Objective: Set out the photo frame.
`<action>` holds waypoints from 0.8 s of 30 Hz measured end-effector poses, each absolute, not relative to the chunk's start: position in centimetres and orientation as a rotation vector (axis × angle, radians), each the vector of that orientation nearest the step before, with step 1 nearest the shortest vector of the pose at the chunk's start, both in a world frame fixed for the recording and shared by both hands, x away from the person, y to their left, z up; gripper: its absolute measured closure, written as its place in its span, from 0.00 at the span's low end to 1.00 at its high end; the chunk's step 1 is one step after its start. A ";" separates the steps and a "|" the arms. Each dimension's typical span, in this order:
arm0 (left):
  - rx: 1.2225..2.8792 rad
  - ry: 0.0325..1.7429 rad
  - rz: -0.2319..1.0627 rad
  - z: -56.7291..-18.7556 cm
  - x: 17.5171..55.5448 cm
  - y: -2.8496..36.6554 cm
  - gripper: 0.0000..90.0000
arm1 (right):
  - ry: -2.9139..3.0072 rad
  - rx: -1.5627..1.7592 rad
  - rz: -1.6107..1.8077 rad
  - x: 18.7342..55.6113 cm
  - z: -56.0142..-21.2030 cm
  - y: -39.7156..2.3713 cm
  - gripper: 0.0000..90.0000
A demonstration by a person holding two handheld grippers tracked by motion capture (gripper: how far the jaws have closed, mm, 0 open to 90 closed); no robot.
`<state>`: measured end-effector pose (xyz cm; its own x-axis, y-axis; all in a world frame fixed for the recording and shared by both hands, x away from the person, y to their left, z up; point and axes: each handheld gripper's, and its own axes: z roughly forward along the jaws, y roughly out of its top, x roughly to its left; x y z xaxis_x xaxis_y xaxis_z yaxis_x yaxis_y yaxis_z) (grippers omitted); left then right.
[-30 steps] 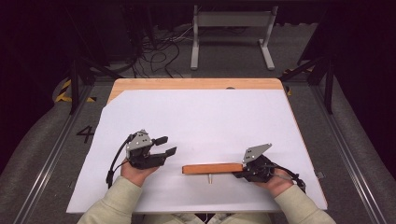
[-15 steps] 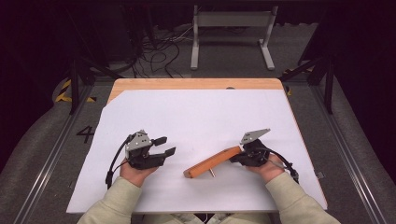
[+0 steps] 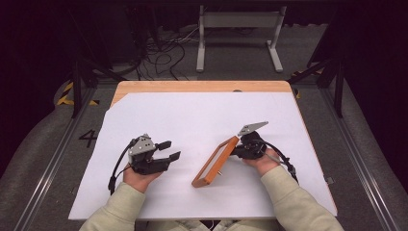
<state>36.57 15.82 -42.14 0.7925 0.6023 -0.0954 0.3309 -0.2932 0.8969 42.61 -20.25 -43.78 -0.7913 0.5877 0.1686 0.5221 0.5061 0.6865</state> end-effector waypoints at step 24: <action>1.898 0.714 0.316 -42.1 36.6 16.1 0.49 | 2.678 0.922 1.130 45.5 -43.8 -15.4 1.00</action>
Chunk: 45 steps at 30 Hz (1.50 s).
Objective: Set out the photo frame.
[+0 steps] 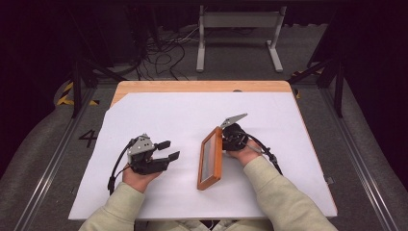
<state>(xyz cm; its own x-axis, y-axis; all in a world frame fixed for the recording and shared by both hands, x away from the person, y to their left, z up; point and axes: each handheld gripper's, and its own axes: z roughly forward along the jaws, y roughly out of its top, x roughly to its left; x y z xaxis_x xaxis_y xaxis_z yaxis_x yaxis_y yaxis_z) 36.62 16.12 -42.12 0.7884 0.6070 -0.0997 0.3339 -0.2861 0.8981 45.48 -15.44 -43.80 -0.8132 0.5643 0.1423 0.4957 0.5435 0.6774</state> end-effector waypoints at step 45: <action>1.929 0.785 0.361 -42.3 36.8 16.9 0.45 | 2.703 1.069 0.955 40.4 -34.7 -14.9 0.03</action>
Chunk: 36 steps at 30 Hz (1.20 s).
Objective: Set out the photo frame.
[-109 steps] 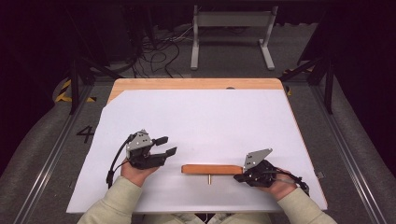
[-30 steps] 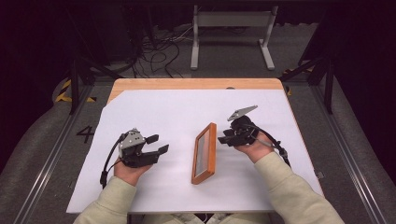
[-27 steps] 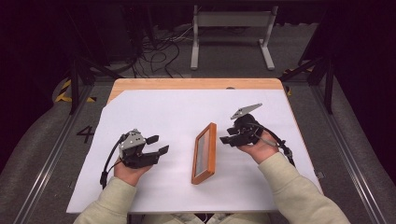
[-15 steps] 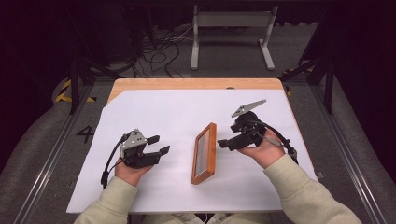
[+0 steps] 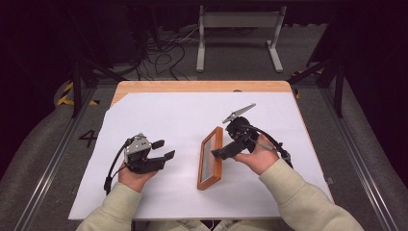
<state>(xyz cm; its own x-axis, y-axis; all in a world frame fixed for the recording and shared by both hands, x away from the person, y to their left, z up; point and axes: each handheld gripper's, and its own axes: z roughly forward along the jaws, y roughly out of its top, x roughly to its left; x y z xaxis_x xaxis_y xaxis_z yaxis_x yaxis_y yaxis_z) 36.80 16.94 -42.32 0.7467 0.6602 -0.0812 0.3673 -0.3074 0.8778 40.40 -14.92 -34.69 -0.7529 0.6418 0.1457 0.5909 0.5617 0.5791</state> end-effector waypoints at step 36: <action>1.943 0.772 0.343 -42.4 36.8 16.9 0.47 | 2.937 1.254 0.751 41.5 -37.2 -12.0 0.76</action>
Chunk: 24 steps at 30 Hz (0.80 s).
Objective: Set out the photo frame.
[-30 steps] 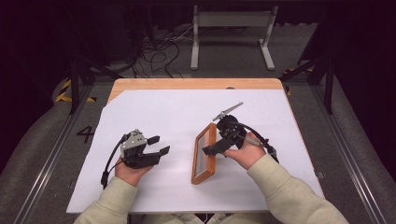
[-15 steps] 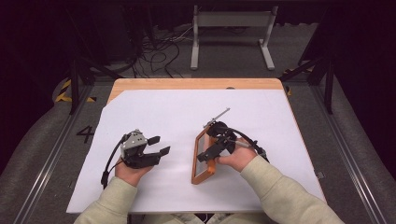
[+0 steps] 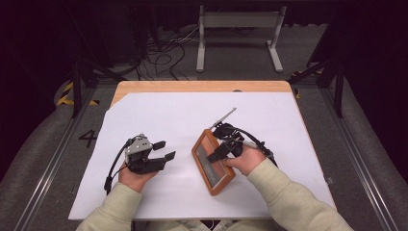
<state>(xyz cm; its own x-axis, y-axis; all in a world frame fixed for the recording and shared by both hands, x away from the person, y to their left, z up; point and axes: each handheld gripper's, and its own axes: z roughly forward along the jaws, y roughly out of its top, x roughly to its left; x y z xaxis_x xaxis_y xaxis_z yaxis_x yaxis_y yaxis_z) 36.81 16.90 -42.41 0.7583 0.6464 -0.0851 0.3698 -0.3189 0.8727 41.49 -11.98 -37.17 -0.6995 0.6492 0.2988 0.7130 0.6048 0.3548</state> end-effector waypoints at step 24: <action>1.926 0.795 0.347 -42.4 36.5 17.6 0.48 | -2.979 -0.473 -0.380 45.1 -31.8 -10.6 0.81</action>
